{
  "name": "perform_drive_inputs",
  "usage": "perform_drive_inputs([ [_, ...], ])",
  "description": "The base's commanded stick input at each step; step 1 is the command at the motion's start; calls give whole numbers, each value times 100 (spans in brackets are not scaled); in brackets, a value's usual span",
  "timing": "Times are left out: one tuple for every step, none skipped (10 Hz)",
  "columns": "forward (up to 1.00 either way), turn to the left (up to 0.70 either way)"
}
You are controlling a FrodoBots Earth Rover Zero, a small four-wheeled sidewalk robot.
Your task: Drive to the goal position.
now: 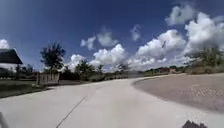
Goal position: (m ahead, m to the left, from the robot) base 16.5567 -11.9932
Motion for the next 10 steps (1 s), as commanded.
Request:
perform_drive_inputs([
  [70,0],
  [70,0],
  [70,0],
  [70,0],
  [70,0],
  [70,0],
  [70,0],
  [70,0],
  [70,0],
  [70,0],
])
